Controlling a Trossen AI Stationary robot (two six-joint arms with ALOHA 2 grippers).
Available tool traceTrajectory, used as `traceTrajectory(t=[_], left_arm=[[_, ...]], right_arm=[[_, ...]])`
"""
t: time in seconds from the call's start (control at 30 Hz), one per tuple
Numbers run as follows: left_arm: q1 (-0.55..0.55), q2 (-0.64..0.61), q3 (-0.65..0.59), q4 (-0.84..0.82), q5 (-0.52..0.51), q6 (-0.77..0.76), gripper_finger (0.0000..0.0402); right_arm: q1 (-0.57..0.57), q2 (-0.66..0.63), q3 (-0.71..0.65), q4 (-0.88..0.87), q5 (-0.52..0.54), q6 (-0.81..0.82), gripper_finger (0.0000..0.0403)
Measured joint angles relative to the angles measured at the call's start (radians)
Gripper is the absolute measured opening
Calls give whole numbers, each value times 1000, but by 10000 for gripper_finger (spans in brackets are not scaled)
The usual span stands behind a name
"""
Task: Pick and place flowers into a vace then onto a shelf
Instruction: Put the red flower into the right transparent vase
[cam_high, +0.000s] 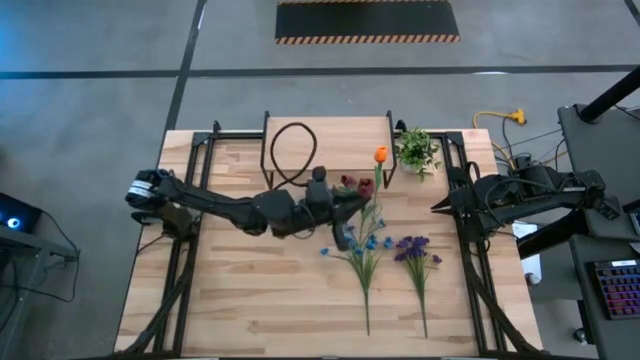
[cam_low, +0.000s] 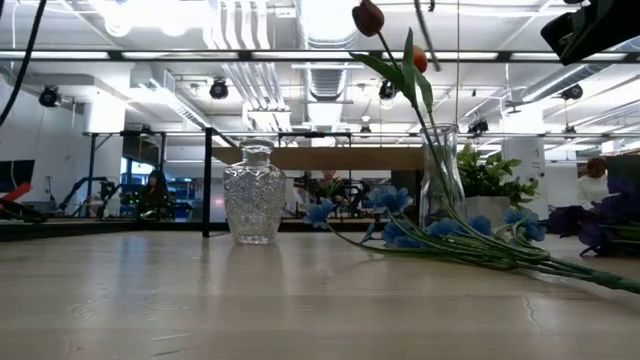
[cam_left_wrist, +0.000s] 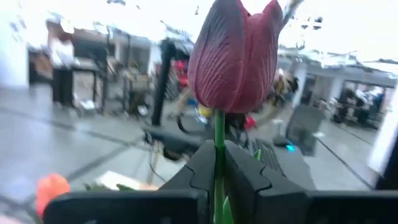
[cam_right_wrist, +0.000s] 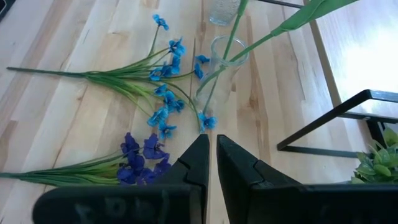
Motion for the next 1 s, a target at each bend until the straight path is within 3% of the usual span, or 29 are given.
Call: traceTrajectory(t=[0.37, 0.7, 1.0], left_arm=[[89, 144, 52, 225, 43, 72, 10], [135, 206, 191, 169, 52, 218, 10], [167, 207, 232, 38, 46, 228, 10]], right_arm=[[0, 0, 0, 0, 8, 5, 22], [0, 0, 0, 0, 26, 21, 22], [0, 0, -1, -1, 26, 27, 22]])
